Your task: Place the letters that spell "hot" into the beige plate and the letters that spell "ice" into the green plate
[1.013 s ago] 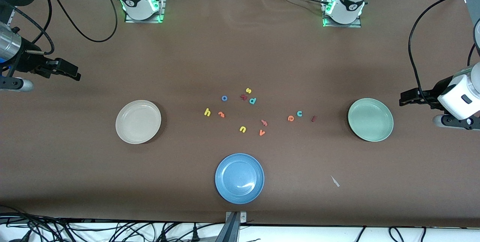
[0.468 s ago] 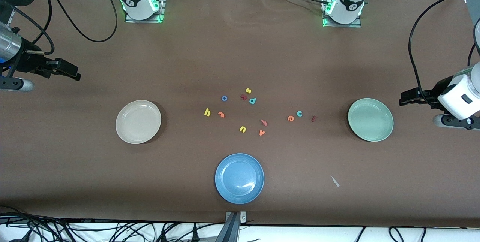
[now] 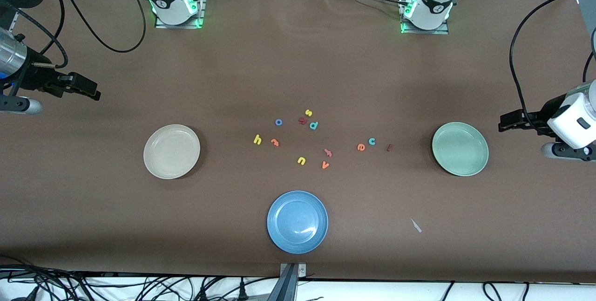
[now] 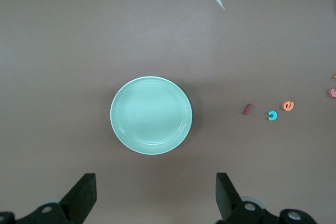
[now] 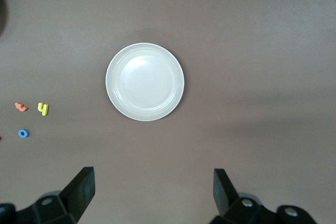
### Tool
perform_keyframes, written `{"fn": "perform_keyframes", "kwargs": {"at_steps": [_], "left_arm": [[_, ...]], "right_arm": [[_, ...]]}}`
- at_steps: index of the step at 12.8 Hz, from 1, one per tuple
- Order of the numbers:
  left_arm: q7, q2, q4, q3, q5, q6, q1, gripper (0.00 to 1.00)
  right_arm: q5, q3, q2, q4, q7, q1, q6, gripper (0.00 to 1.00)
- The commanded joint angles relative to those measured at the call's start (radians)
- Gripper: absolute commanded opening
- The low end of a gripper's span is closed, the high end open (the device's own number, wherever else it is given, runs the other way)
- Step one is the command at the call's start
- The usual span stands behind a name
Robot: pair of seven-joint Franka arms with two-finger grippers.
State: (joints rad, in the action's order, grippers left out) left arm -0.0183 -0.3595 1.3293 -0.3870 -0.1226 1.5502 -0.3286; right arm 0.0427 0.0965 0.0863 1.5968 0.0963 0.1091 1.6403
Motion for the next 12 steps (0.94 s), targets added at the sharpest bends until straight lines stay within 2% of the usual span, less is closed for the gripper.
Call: {"fn": "perform_keyframes", "kwargs": {"at_steps": [1, 12], "left_arm": [[-0.014, 0.039, 0.034, 0.000, 0.004, -0.001, -0.007, 1.00], [-0.015, 0.048, 0.034, 0.000, 0.027, -0.036, -0.009, 1.00]], "right_arm": [[0.006, 0.008, -0.003, 0.003, -0.023, 0.006, -0.005, 1.00], [0.006, 0.008, -0.003, 0.005, -0.029, 0.006, -0.016, 1.00]]}}
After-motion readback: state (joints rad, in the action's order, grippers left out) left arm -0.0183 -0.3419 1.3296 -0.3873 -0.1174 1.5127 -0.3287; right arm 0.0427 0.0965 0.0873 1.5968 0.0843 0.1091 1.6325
